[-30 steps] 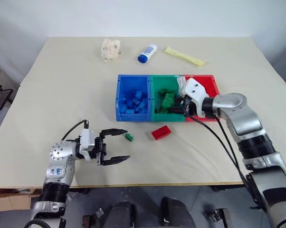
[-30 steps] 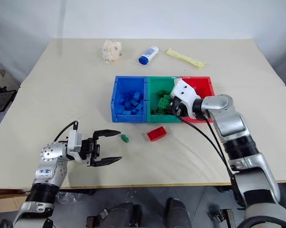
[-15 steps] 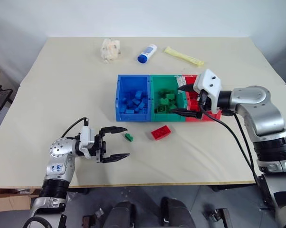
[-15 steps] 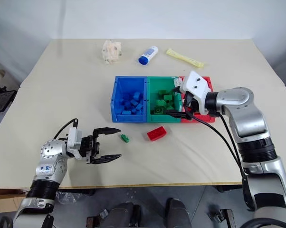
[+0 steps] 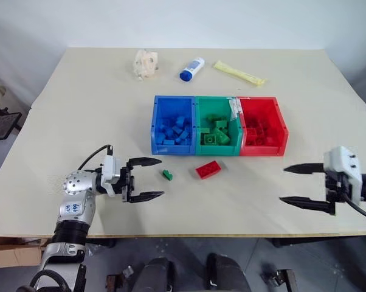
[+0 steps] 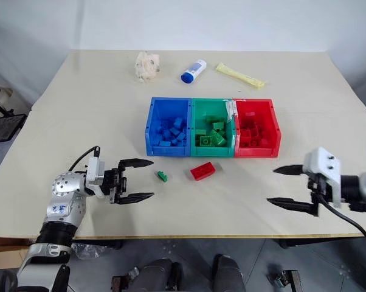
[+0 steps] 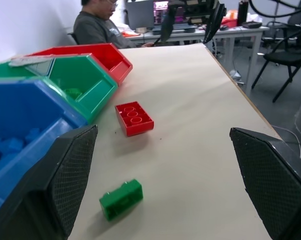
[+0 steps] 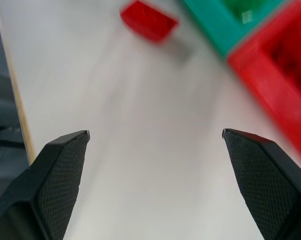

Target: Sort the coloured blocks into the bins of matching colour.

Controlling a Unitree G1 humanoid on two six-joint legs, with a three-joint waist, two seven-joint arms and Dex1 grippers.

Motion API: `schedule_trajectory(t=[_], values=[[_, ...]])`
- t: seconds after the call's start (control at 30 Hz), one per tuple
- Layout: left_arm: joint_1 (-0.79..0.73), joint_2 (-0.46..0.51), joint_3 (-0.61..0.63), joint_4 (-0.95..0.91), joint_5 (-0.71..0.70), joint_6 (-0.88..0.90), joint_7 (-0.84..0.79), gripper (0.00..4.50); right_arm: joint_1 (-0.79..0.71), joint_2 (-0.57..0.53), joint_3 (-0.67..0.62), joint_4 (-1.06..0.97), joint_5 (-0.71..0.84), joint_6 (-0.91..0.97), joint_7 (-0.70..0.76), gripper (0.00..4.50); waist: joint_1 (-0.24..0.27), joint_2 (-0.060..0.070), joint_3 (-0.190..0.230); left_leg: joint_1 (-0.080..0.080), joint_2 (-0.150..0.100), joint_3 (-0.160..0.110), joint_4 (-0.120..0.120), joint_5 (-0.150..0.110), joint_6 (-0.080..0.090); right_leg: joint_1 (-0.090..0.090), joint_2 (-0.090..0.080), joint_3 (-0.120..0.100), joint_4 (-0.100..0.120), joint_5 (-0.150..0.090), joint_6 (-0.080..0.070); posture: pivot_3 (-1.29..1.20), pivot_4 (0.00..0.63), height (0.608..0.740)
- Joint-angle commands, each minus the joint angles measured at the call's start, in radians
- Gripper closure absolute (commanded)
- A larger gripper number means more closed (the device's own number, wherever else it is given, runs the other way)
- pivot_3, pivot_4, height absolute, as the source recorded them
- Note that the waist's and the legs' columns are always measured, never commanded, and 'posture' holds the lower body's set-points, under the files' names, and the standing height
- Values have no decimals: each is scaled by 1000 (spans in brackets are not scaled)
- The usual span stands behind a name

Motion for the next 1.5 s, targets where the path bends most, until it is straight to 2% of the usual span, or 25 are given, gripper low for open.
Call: schedule_trajectory(t=[0.03, 0.3, 0.47, 0.7, 0.9, 1.17, 1.3, 1.43, 1.5], values=[[-12, 10, 18, 11, -8, -15, -10, 0, 14, -16, -56, -49, 29, -3, -16, 42, -1, 0, 0, 0, 0, 1, 0, 0, 0, 0, 0, 1, 0, 0, 0, 0, 150, 740], [-17, 10, 16, 14, -6, -19, -8, 0, -72, 8, 58, -125, 46, 51, -98, 42, 4, 0, 0, 0, 0, -1, 0, 0, 0, 0, -5, 2, -1, 0, 0, 0, 150, 740], [5, 5, 10, -35, -10, -2, 7, 0, -320, 161, 357, -88, -56, 65, -188, 42, -7, 0, 0, 0, 0, -2, 0, 0, -1, -1, -6, 1, -1, 0, 0, 0, 150, 740], [52, 14, 16, -103, -19, 20, 34, 0, -543, 301, 577, 156, -208, -47, -176, 42, -5, 0, 0, -2, -1, -2, 0, 0, 0, -2, -1, -1, 0, 0, 0, 0, 150, 740], [115, 26, 30, -179, -25, 41, 69, 0, -642, 380, 671, 322, -291, -155, -133, 42, -6, 0, 0, -2, -1, -3, 0, 0, 0, -2, 0, -2, 1, 0, 0, 0, 150, 740], [166, 32, 37, -240, -28, 56, 105, 0, -693, 437, 713, 431, -355, -206, -116, 42, -16, 0, 0, -2, -1, -4, 0, 0, 0, -2, 0, -2, 2, 0, 0, 0, 150, 740], [176, 36, 40, -249, -30, 57, 112, 0, -697, 446, 704, 433, -353, -194, -108, 943, -25, 0, 0, -2, -1, -5, 0, 0, -1, -2, 0, -2, 2, 0, 0, 0, 150, 740], [173, 35, 38, -246, -29, 57, 114, 0, -697, 443, 687, 417, -349, -192, -114, 2427, -25, 0, 0, -2, -1, -5, 0, 0, -1, -2, 0, -2, 2, 0, 0, 0, 150, 740], [169, 34, 36, -242, -29, 56, 113, 0, -693, 440, 680, 404, -342, -184, -116, 3026, -25, 0, 0, -2, -1, -5, 0, 0, -1, -2, 0, -2, 2, 0, 0, 0, 150, 740]])
